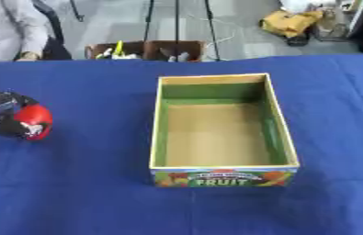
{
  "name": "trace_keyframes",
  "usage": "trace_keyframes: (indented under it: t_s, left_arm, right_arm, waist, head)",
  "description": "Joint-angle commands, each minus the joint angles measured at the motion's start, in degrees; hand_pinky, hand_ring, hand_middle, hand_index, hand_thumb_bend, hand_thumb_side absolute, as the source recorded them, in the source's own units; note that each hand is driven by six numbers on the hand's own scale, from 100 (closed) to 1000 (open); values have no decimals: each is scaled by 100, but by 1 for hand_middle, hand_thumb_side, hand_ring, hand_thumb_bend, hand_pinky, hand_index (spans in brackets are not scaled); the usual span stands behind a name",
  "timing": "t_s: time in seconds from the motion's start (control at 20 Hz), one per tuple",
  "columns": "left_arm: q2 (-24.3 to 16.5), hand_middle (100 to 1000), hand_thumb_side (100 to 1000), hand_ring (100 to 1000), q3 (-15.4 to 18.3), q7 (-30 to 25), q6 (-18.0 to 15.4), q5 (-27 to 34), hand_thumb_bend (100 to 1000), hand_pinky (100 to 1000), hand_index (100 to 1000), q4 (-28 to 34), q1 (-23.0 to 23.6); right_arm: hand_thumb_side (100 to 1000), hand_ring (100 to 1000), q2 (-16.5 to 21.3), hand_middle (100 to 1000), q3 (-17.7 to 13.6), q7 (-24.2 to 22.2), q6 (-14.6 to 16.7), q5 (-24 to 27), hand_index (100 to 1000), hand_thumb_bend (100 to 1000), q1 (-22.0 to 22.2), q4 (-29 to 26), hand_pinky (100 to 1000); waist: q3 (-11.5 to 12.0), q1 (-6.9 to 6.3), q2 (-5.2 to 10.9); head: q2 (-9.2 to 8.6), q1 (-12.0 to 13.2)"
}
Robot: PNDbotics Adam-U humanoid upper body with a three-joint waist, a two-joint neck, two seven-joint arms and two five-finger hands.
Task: Pick up objects on the table and place them in the box.
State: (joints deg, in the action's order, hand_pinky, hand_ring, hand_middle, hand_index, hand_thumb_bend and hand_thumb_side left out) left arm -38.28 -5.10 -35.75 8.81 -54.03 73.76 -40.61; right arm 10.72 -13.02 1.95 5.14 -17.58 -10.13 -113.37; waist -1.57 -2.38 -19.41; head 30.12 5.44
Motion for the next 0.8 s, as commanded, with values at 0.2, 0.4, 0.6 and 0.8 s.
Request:
trace_keyframes:
  t_s: [0.2,0.4,0.6,0.8]
  left_arm:
    - [-117,785,601,552,4,109,77,146,266,205,952,-35,-75]
    - [-105,761,514,562,-1,144,159,192,179,204,944,-90,-45]
    - [-87,724,403,531,14,227,249,280,100,170,933,-144,-17]
    - [-98,688,336,492,31,439,333,327,100,119,911,-102,-23]
  right_arm:
    - [881,459,55,377,-14,20,22,-28,527,100,-58,-122,437]
    - [879,459,54,377,-19,35,34,-26,527,100,-59,-122,437]
    - [877,459,52,377,-24,46,43,-23,527,100,-61,-122,438]
    - [876,459,51,377,-24,42,41,-23,527,100,-57,-122,439]
  waist:
    - [-5,-4,82]
    - [-5,-1,75]
    - [-9,2,71]
    - [-8,-2,73]
  head:
    - [-64,4]
    - [-63,3]
    - [-71,-5]
    - [-66,-6]
